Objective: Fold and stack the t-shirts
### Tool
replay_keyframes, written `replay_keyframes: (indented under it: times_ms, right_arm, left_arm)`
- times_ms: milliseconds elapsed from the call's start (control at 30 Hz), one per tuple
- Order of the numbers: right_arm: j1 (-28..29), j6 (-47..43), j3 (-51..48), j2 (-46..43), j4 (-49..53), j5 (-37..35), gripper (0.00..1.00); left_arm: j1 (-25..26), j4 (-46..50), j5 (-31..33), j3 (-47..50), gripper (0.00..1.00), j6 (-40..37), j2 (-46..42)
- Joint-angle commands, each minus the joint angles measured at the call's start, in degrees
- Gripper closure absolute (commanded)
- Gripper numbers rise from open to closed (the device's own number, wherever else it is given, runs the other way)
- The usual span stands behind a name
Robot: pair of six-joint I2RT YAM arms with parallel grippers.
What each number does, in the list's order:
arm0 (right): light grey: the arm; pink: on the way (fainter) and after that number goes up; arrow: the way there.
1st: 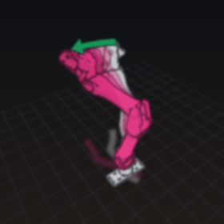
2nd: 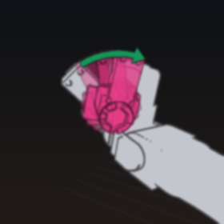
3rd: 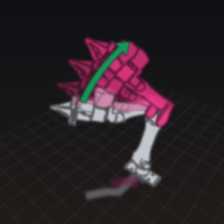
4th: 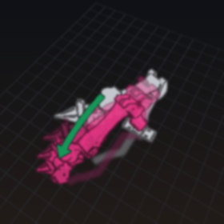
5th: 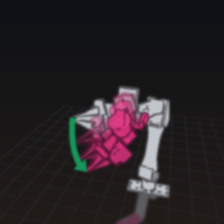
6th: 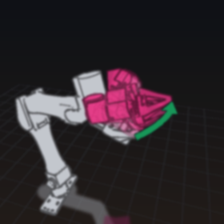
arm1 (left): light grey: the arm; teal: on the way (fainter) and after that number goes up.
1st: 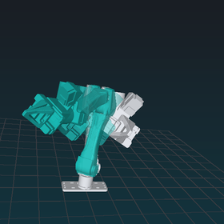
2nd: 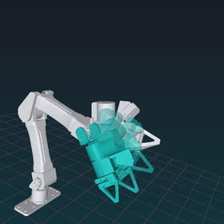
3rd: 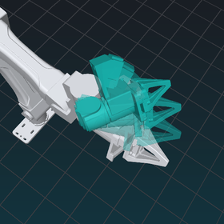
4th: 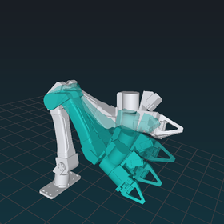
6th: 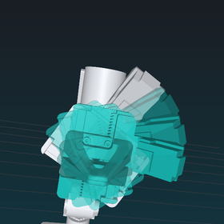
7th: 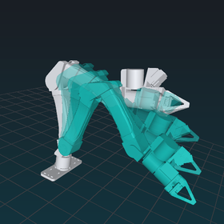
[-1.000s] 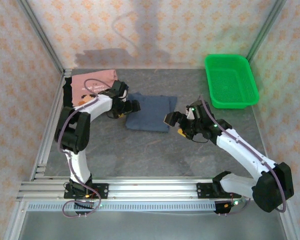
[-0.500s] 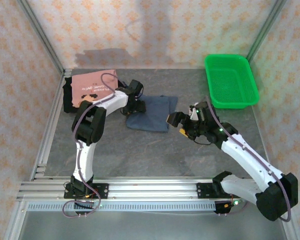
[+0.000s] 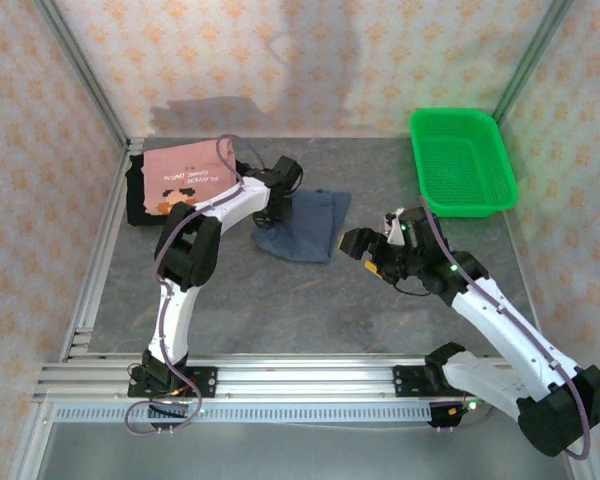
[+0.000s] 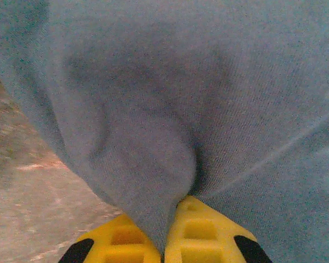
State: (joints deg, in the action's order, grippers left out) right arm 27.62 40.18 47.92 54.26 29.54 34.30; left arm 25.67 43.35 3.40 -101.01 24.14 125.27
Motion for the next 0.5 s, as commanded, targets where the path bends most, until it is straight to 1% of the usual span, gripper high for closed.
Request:
replay_keyframes:
  times_ms: [0,200,300,467]
  right_arm:
    - [0.33,-1.46,1.3,-1.64,0.81,-0.6,0.01]
    - [0.33,-1.08,0.77,-1.88,-1.22,-0.64,0.01]
    - [0.34,-1.04,0.77,-1.63,-1.39,-0.63,0.01]
    - [0.33,-0.63,0.46,-1.09,-2.09,-0.04,0.01]
  left_arm:
    - [-0.01,6.43,6.82,-7.18,1.0,-5.69,-4.84]
    - [-0.01,14.01,8.72,-21.59,1.0,-12.28,-4.15]
    - [0.04,16.35,9.34,-28.23,1.0,-14.82,-3.51]
    - [-0.01,20.74,10.03,-39.95,1.0,-19.01,-0.66]
